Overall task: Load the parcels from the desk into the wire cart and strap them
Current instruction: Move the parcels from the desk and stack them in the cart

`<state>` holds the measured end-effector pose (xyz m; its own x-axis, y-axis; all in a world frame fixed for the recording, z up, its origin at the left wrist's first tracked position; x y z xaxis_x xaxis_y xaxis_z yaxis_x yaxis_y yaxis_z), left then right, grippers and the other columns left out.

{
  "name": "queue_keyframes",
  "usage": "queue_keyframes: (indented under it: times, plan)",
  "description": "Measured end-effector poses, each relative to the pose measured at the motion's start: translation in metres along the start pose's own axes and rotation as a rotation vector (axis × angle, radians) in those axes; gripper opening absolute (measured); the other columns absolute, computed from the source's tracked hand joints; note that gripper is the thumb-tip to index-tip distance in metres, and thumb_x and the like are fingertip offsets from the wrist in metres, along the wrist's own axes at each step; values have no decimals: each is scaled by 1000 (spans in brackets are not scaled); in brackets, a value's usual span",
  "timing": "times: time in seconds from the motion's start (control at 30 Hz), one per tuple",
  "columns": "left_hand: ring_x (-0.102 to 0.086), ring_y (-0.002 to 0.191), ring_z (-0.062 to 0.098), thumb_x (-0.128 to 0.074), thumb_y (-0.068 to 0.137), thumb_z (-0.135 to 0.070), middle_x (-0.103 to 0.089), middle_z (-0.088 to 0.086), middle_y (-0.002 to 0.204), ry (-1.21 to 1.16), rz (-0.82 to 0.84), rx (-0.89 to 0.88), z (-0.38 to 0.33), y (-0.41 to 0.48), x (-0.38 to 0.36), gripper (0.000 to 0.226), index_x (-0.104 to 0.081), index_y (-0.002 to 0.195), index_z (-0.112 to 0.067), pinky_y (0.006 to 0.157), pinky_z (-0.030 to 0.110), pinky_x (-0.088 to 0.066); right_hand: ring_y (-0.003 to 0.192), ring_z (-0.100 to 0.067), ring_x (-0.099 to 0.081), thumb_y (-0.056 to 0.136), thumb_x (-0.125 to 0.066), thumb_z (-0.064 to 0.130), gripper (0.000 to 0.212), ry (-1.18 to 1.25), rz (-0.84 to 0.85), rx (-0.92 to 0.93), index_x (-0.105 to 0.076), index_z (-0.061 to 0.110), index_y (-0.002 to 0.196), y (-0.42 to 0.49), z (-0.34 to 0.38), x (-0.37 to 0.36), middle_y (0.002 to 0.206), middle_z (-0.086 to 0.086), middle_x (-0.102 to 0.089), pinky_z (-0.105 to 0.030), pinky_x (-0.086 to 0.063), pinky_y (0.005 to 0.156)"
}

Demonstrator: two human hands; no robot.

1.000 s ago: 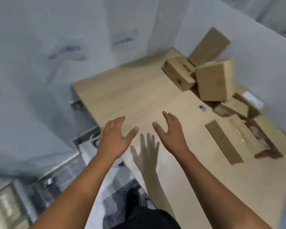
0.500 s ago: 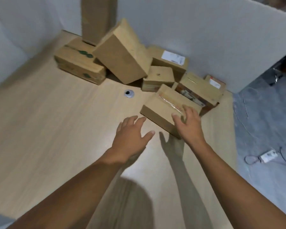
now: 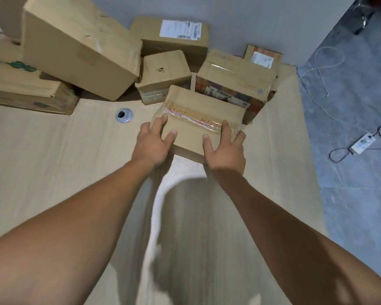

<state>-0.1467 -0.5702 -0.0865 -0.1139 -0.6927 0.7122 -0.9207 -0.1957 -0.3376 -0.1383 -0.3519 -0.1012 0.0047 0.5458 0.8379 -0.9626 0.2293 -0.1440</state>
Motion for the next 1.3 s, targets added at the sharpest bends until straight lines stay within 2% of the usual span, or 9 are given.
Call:
queue_keyframes:
  times: [0.23,0.4,0.57,0.73,0.9,1.03,1.13,1.23,1.3]
  plan:
    - [-47,133,32,-64,98,-47,-38,7,139,-186,9,74,6,-14,6,67,-29,155,-41,104,32,-32,133,-36,-49,98,-46,65,74,64,50,93,-25,32,161,-1,5,3,153,-12,-29,-41,-47,107]
    - [-40,143,32,-76,89,-51,-33,11,156,-256,-53,232,38,-64,11,104,-7,165,-32,118,44,-33,133,-37,-51,97,-54,61,73,129,187,154,-30,31,159,-28,6,-1,151,-11,-30,-39,-43,110]
    - [-50,131,31,-78,82,-57,-41,7,138,-274,-97,366,105,-145,20,83,-44,149,-22,115,46,-41,132,-37,-50,94,-56,61,73,122,306,257,-30,36,157,-100,14,-18,145,-7,-31,-40,-41,109]
    - [-51,126,32,-74,84,-62,-41,9,135,-303,-198,504,171,-257,23,80,-45,142,-15,112,49,-43,131,-25,-52,89,-61,62,86,174,433,369,-15,44,160,-190,30,-37,149,-1,-33,-32,-42,103]
    - [-52,117,28,-79,79,-62,-46,7,123,-439,-418,616,228,-396,14,75,-52,126,-11,101,40,-47,126,4,-38,91,-71,53,97,287,669,417,-9,41,164,-283,47,-53,147,11,-37,-17,-30,102]
    - [-66,101,12,-84,69,-68,-66,-9,110,-779,-692,751,266,-537,-5,63,-52,109,-31,77,28,-51,117,17,-31,92,-73,48,97,255,876,550,-12,33,165,-394,57,-67,140,19,-33,2,-25,94]
    - [-69,88,3,-81,73,-69,-69,-8,101,-895,-898,846,286,-639,-21,57,-49,101,-30,70,26,-49,127,3,-43,92,-73,42,90,226,1048,666,-19,34,163,-482,64,-68,145,9,-41,-21,-38,111]
    - [-66,80,-7,-81,77,-64,-69,-6,101,-958,-1131,902,293,-717,-32,54,-50,100,-27,66,18,-48,120,11,-48,91,-76,32,74,212,1155,867,-33,43,149,-551,80,-65,141,8,-49,-20,-43,103]
    - [-67,85,-8,-81,81,-57,-69,-9,105,-1019,-1307,948,294,-775,-46,48,-50,105,-30,69,13,-47,130,0,-48,92,-77,29,76,171,1213,1028,-34,31,155,-609,87,-68,149,2,-48,-28,-43,107]
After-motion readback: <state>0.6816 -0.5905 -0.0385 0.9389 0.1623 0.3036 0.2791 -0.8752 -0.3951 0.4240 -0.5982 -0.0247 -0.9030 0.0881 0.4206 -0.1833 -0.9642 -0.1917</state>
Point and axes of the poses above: each hand's wrist, its own y-axis towards the middle knuckle, its own x-axis out of the back of the hand, z = x × y, the point moved 4 cm from there along y, towards the middle knuckle
